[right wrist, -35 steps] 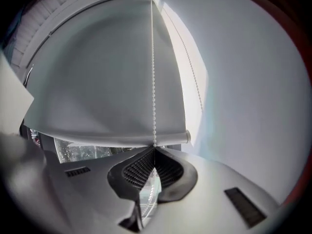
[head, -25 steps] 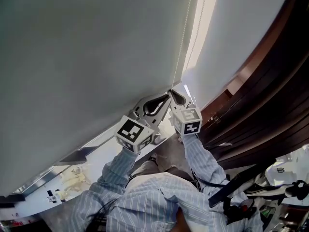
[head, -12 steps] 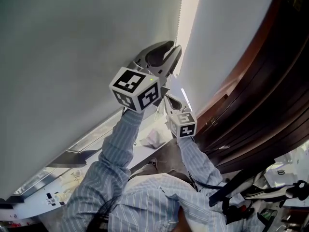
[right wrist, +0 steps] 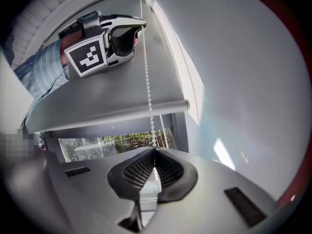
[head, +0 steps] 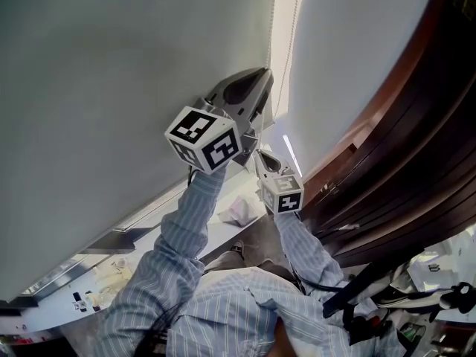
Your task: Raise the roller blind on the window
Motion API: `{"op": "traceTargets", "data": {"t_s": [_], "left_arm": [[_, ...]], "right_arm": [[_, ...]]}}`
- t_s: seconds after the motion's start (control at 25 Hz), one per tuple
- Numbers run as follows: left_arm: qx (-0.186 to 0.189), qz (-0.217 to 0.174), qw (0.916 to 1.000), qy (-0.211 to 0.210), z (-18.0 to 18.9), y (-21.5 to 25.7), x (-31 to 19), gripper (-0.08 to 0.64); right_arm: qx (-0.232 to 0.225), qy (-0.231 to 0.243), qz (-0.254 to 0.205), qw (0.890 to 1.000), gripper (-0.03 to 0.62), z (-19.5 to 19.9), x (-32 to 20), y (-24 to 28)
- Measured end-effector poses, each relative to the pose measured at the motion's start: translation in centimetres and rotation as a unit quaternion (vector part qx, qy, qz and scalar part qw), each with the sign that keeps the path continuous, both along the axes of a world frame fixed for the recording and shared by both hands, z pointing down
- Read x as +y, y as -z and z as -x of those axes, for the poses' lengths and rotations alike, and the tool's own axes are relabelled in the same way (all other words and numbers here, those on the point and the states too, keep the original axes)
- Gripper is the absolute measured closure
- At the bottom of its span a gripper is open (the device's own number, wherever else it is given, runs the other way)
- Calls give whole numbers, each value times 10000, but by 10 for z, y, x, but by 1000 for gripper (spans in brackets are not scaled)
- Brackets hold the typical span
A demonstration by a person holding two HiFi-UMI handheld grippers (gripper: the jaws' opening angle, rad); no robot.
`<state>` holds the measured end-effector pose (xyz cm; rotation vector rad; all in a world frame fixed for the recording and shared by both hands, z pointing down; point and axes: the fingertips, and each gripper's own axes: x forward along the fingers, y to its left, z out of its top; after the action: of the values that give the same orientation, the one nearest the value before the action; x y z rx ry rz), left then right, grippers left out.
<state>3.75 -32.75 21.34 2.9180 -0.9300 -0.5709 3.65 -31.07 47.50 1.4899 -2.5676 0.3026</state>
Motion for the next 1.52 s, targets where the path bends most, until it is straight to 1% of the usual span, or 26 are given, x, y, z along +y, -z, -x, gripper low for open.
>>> {"op": "traceTargets", "data": {"t_s": [0.08, 0.16, 0.2, 0.28, 0.36, 0.4, 0.44, 0.48, 0.52, 0.6, 0.64, 0.68, 0.76, 0.8, 0.84, 0.88, 0.96, 1.04, 1.08, 1.16, 1.24, 1.36, 1.4, 1.44, 1.48, 1.52], "left_arm": [[-123, 206, 9997, 13, -1, -21, -5, 554], [-362, 487, 9981, 98, -2, -54, -9, 555], [-512, 680, 9963, 150, -1, -76, -10, 555], [-772, 1210, 9895, 173, 0, -128, -10, 555], [-980, 1762, 9793, 159, 0, -183, -7, 555], [-1085, 1967, 9743, 181, 1, -208, -6, 555], [-1173, 2119, 9700, 217, 2, -230, -5, 555], [-1222, 2225, 9669, 256, 4, -246, -4, 555], [-1235, 2290, 9651, 293, 5, -256, -4, 555], [-1242, 2365, 9631, 340, 9, -260, -6, 555], [-1266, 2399, 9619, 340, 10, -260, -7, 555], [-1295, 2424, 9609, 332, 11, -259, -8, 555], [-1316, 2437, 9604, 311, 14, -261, -9, 555], [-1298, 2434, 9607, 297, 15, -262, -8, 555], [-1265, 2429, 9614, 280, 14, -263, -6, 555], [-1227, 2421, 9621, 262, 14, -263, -3, 555], [-1167, 2399, 9635, 213, 10, -262, 1, 555], [-1150, 2387, 9641, 146, 4, -262, 4, 555], [-1158, 2387, 9641, 112, 1, -261, 5, 555], [-1164, 2389, 9640, 49, -5, -262, 6, 555], [-1164, 2396, 9639, 6, -7, -261, 7, 555], [-1191, 2401, 9634, -23, -7, -261, 11, 555], [-1185, 2404, 9634, -26, -8, -261, 12, 555], [-1169, 2413, 9634, -24, -8, -260, 13, 555], [-1145, 2430, 9632, -24, -8, -260, 14, 555], [-1119, 2450, 9631, -30, -8, -260, 15, 555]], "right_arm": [[1, 48, 332, 9994, 588, 0, 1, -35], [-109, 65, 892, 9959, 586, -1, 6, -76], [-177, 41, 1228, 9923, 588, -3, 11, -98], [-187, -45, 1899, 9816, 588, -9, 25, -144], [-24, -97, 2473, 9689, 586, -17, 43, -191], [106, -107, 2695, 9629, 586, -22, 52, -213], [248, -97, 2854, 9580, 586, -26, 59, -232], [394, -50, 2925, 9554, 588, -27, 65, -245], [553, 38, 2906, 9552, 586, -27, 69, -252], [894, 312, 2697, 9583, 586, -24, 74, -247], [996, 445, 2491, 9623, 584, -23, 74, -235], [979, 533, 2188, 9694, 583, -22, 70, -214], [615, 561, 1409, 9865, 575, -22, 58, -149], [349, 566, 971, 9931, 554, -22, 52, -106], [73, 607, 500, 9969, 530, -21, 48, -58], [-170, 685, 8, 9975, 525, -19, 46, -7], [-414, 873, -953, 9907, 522, -14, 45, 92], [-393, 1044, -1691, 9793, 520, -10, 41, 169], [-367, 1129, -1916, 9743, 515, -8, 37, 198], [-374, 1253, -2119, 9685, 500, -3, 26, 239], [-377, 1275, -2153, 9674, 499, 1, 11, 263], [-224, 1199, -2118, 9697, 499, 7, -10, 275], [-235, 1215, -2098, 9699, 499, 8, -14, 275], [-321, 1238, -2080, 9697, 506, 8, -15, 276], [-480, 1246, -2068, 9692, 574, 7, -14, 276], [-682, 1219, -2071, 9683, 574, 5, -12, 276]]}}
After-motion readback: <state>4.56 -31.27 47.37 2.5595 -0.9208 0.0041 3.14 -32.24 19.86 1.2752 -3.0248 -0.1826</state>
